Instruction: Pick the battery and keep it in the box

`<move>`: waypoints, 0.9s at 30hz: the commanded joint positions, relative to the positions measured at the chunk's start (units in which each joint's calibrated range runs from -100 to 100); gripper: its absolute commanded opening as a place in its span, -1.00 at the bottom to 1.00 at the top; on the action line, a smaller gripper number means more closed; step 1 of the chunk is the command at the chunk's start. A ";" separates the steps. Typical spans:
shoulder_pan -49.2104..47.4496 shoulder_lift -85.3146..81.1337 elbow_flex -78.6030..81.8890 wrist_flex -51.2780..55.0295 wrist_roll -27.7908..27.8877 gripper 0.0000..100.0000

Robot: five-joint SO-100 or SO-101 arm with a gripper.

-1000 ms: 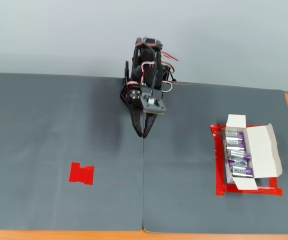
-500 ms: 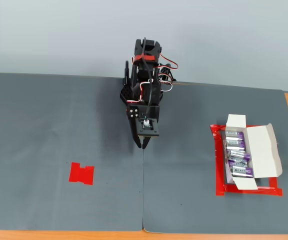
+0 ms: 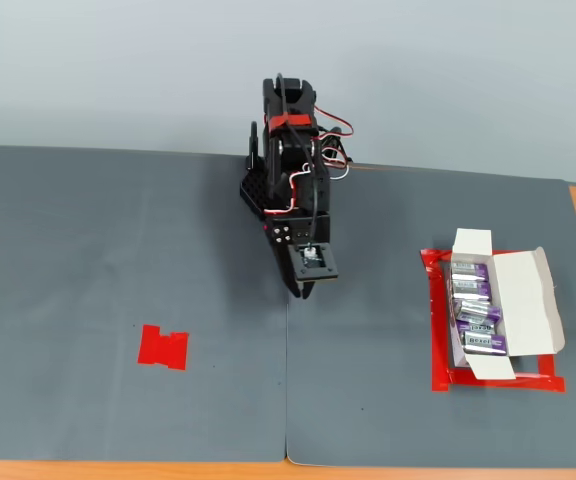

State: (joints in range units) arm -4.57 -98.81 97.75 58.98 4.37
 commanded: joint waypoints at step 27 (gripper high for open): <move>-3.08 -0.85 -4.72 15.42 -6.32 -0.97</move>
State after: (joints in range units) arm -7.74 -99.66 96.50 74.24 -2.03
